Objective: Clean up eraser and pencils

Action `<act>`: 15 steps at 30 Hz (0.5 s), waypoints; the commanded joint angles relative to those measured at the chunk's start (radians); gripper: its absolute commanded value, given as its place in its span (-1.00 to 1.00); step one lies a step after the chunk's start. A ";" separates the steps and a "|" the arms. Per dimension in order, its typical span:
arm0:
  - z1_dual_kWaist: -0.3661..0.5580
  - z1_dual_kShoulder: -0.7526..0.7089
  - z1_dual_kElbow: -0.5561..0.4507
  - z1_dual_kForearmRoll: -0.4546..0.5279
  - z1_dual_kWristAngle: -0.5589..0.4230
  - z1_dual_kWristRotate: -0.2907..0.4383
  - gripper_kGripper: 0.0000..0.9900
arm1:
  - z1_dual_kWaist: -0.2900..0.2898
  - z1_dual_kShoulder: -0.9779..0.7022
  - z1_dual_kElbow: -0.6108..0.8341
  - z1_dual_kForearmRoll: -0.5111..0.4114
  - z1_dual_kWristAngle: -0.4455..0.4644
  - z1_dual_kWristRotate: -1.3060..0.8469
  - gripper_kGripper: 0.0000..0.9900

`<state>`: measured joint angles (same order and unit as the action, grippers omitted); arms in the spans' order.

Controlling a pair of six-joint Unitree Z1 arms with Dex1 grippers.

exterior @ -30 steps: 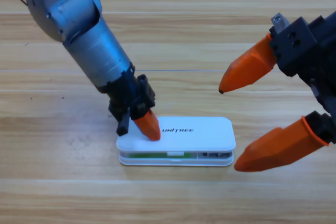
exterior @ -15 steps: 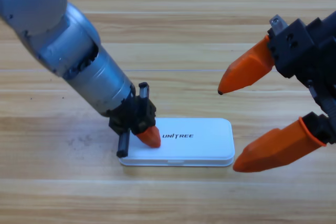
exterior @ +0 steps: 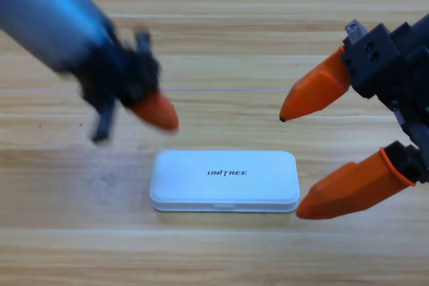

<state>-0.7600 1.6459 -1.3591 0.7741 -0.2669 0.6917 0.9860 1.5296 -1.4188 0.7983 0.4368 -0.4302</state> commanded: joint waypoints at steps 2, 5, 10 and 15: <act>-0.056 -0.227 -0.090 0.182 -0.132 -0.006 -1.00 | 0.010 0.058 0.007 -0.013 0.011 0.004 1.00; -0.076 -0.258 -0.063 0.198 -0.193 0.014 -1.00 | 0.010 0.058 0.007 -0.013 0.011 0.004 1.00; -0.102 -0.259 0.000 0.172 -0.253 0.011 -1.00 | 0.010 0.057 0.007 -0.013 0.010 0.004 1.00; -0.104 -0.241 0.057 0.108 -0.249 -0.001 -1.00 | 0.010 0.058 0.007 -0.013 0.005 0.005 1.00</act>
<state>-0.8377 1.3791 -1.3612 0.9305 -0.5114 0.7001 0.9860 1.5297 -1.4188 0.7983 0.4368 -0.4299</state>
